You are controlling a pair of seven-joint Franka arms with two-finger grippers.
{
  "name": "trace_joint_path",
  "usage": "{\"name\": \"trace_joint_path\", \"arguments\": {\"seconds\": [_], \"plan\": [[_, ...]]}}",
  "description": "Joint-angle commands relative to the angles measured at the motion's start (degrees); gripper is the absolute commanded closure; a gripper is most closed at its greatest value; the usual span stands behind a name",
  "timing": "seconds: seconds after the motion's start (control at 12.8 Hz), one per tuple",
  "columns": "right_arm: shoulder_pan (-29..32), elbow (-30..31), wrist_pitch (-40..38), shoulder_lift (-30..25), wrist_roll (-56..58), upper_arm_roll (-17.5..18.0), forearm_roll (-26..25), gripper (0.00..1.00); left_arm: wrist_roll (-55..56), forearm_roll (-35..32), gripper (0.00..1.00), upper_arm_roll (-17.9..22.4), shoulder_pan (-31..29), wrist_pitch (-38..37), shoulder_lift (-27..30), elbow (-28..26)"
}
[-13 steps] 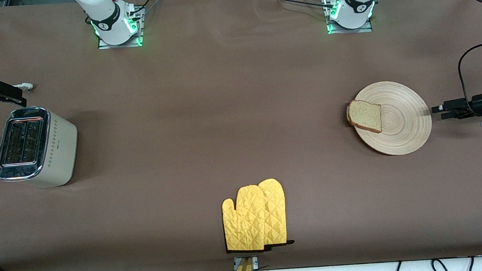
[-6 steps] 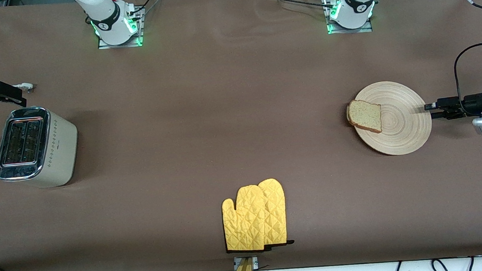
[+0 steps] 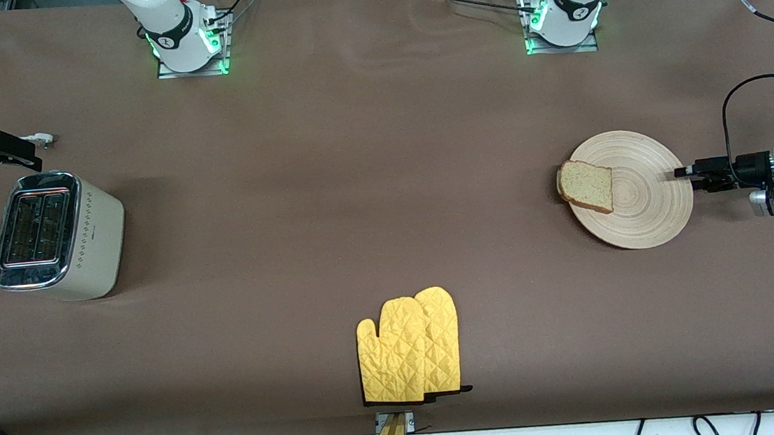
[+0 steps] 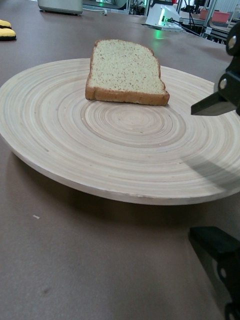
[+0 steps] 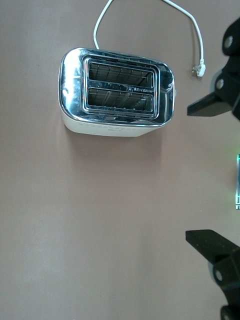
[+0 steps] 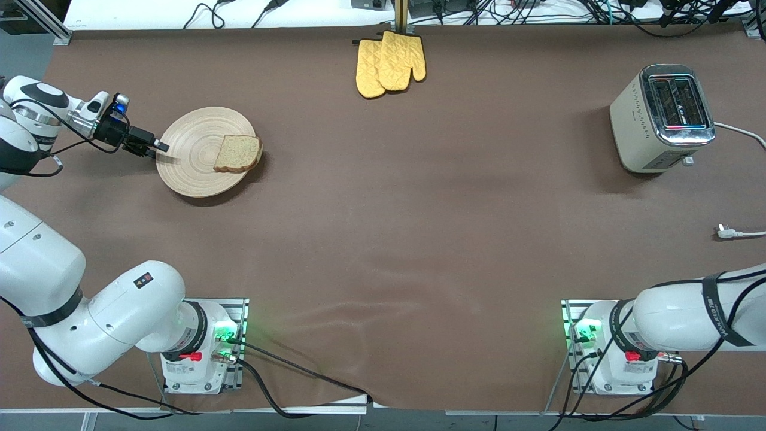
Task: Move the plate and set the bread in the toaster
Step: 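Move the left gripper toward the rim of the wooden plate, then grip the plate rim with the left gripper and slide it toward the toaster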
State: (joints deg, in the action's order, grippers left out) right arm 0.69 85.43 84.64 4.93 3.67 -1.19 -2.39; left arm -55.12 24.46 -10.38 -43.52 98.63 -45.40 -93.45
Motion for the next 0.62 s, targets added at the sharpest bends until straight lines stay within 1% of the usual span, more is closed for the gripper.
{"name": "trace_joint_path", "arguments": {"seconds": [0.0, 0.08, 0.16, 0.23, 0.31, 0.47, 0.55], "plan": [[0.54, -0.17, -0.09, -0.10, 0.73, 0.05, 0.64, 0.00, -1.13, 1.99, 0.07, -0.61, -0.69, -1.34, -0.74, 1.43], [0.63, -0.17, 0.00, -0.10, 0.81, 0.05, 0.64, 0.00, -0.78, 2.43, 0.11, -0.69, -0.78, -1.34, -0.74, 1.43], [0.54, -0.17, 0.00, -0.10, 0.81, 0.05, 0.64, 0.00, -0.86, 2.87, 0.20, -0.61, -0.69, -1.34, -0.74, 1.43], [0.54, -0.17, 0.00, -0.10, 0.73, 0.05, 0.64, 0.00, -0.87, 2.87, 0.33, -0.78, -0.69, -1.34, -0.74, 1.43], [0.54, -0.17, 0.00, -0.10, 0.64, 0.05, 0.64, 0.00, -0.87, 3.13, 0.41, -1.13, -0.69, -1.34, -0.74, 1.43], [0.54, -0.17, 0.00, -0.10, 0.38, 0.05, 0.64, 0.00, -0.86, 4.18, 0.51, -1.31, -0.69, -1.25, -0.92, 1.08], [0.54, -0.17, 0.00, -0.10, 0.37, 0.05, 0.64, 0.00, -1.21, 5.41, 0.60, -1.22, -0.69, -1.17, -1.18, 0.81]]}}
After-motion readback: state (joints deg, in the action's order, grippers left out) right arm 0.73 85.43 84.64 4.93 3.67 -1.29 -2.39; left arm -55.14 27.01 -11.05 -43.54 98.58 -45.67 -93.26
